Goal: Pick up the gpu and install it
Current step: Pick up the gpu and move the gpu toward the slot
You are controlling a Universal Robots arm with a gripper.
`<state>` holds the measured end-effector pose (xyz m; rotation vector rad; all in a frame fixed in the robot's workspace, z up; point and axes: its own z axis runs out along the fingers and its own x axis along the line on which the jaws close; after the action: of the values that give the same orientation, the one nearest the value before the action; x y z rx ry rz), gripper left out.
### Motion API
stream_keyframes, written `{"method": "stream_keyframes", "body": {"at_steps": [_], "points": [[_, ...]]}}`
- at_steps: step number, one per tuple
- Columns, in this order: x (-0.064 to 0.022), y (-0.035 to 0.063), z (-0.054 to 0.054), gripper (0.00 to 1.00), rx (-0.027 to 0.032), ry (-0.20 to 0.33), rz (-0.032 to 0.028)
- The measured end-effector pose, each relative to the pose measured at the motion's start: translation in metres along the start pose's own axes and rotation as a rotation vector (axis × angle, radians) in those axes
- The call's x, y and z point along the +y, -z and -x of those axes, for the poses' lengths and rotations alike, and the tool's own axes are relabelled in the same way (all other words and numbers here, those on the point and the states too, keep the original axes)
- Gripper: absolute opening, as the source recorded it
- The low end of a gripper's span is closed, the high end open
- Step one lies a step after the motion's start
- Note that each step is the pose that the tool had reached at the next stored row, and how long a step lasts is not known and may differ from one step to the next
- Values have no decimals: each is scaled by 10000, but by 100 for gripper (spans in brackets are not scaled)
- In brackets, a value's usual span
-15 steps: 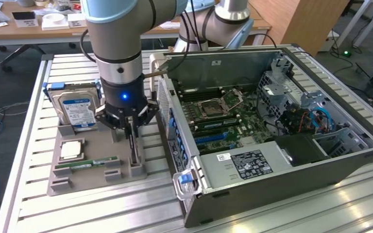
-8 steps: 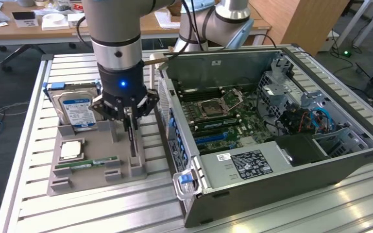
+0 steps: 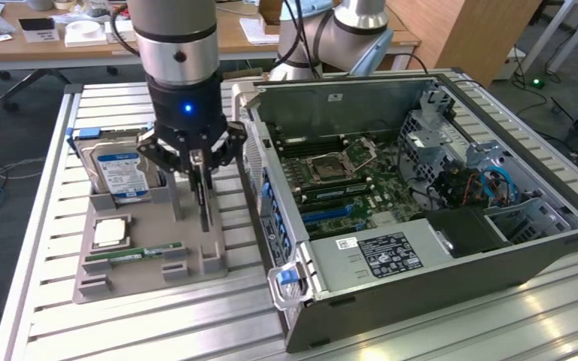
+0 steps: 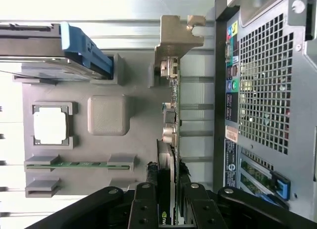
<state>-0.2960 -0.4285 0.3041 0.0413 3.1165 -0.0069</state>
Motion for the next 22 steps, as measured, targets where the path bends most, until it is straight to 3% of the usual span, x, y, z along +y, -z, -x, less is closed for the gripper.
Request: {"method": "stream_keyframes", "body": {"at_steps": [16, 22], "points": [[-2, 585, 15, 26, 1, 0, -1], [-3, 741, 18, 26, 0, 0, -1]]}}
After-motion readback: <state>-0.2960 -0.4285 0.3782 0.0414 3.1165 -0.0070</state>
